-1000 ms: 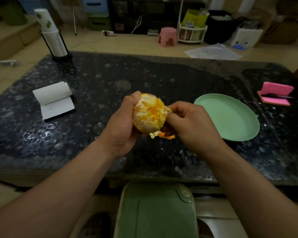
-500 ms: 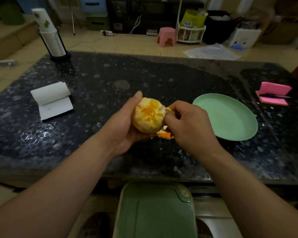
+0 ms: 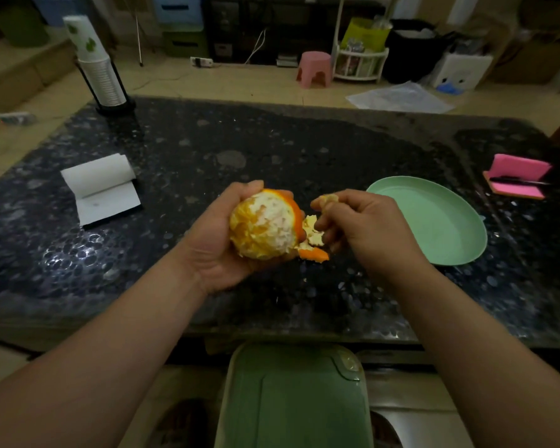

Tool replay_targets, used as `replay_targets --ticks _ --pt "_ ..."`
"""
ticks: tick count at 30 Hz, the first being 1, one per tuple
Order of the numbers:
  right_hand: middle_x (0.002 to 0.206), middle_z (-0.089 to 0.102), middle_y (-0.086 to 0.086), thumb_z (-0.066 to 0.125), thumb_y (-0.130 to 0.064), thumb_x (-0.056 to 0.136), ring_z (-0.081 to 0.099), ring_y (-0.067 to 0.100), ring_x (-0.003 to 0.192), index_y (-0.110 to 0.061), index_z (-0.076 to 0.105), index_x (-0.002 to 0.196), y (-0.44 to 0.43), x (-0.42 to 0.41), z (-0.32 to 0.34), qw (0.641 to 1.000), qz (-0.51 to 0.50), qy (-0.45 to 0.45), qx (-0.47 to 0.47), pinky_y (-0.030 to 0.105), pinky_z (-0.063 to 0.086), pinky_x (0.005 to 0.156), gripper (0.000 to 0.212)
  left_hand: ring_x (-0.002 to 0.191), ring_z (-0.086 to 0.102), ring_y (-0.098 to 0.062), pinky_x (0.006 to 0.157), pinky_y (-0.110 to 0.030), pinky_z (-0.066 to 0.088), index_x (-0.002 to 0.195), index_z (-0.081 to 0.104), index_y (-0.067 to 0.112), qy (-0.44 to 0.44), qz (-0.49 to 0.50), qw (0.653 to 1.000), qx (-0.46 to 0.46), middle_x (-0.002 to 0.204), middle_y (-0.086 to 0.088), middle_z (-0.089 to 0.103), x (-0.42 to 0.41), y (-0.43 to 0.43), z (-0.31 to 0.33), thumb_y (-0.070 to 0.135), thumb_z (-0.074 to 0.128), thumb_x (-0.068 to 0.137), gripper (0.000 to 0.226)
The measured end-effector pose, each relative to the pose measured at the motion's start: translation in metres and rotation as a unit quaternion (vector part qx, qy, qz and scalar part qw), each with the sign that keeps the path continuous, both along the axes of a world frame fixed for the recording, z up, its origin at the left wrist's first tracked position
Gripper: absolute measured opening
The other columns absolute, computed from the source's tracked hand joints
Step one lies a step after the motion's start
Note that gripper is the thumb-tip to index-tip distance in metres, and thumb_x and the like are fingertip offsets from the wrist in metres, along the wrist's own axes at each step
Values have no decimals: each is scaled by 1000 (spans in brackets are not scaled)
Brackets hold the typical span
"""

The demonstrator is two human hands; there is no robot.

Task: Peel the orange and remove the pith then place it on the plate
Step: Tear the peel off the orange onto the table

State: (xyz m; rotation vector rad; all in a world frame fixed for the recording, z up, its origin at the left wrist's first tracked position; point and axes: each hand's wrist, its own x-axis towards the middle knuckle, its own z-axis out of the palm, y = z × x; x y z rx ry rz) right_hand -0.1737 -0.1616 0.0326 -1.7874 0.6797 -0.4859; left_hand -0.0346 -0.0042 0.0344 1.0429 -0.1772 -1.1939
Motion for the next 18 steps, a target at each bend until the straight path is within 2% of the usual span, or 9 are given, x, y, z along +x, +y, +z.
replay_targets --ticks 2,4,7,8,10,11,14,16,18 --pt "81 76 2 58 -29 109 68 9 63 -21 78 99 -11 4 -12 997 -2 67 -40 32 55 61 24 98 73 -36 75 -45 66 124 72 11 26 4 1000 -16 120 -22 73 1 -1 1 47 57 97 48" --pt "88 76 -1 55 -34 111 72 11 72 -22 77 109 -12 11 -27 979 20 152 -133 32 55 68 26 106 74 -41 88 -52 63 128 69 7 46 27 999 -5 125 -24 72 0 -4 -3 49 60 97 53" --pt "131 72 5 53 -33 111 70 23 113 -24 64 145 -5 16 -38 946 58 228 -224 35 55 94 37 118 69 -48 95 -54 60 137 64 4 72 59 995 20 130 -29 70 -1 -7 -11 48 59 101 58" --pt "137 69 3 54 -33 110 68 21 116 -29 59 150 -3 15 -35 947 57 225 -223 29 54 92 41 118 69 -49 94 -54 61 138 64 3 72 62 995 24 129 -29 71 -1 -7 -12 46 57 102 56" --pt "128 72 -3 56 -36 110 71 10 96 -33 64 144 0 13 -25 972 43 161 -165 12 51 69 35 116 71 -46 94 -54 61 137 65 3 63 59 996 25 127 -27 72 -1 -5 -13 41 50 104 52" --pt "119 74 -6 57 -36 110 72 5 85 -32 69 136 0 12 -20 988 39 113 -98 11 51 61 30 114 73 -42 95 -54 61 136 65 4 55 53 997 21 127 -25 73 0 -4 -13 39 47 105 51" --pt "106 78 -5 60 -40 108 74 7 77 -29 75 124 2 6 -5 996 71 31 40 23 60 65 24 115 74 -35 93 -49 63 137 65 7 39 29 999 0 132 -21 72 0 -4 -10 48 40 111 54" --pt "106 79 -3 61 -40 107 76 11 81 -26 76 122 1 3 -5 994 84 33 58 27 61 69 25 109 76 -30 79 -40 67 136 67 11 16 21 1000 4 131 -17 74 -3 -7 -7 62 39 108 65" --pt "104 80 2 61 -39 107 78 17 86 -23 77 118 1 1 -5 990 91 36 97 30 62 73 25 93 77 -25 61 -30 62 129 74 14 -21 19 999 25 121 -15 77 -7 -9 -5 75 38 101 75"
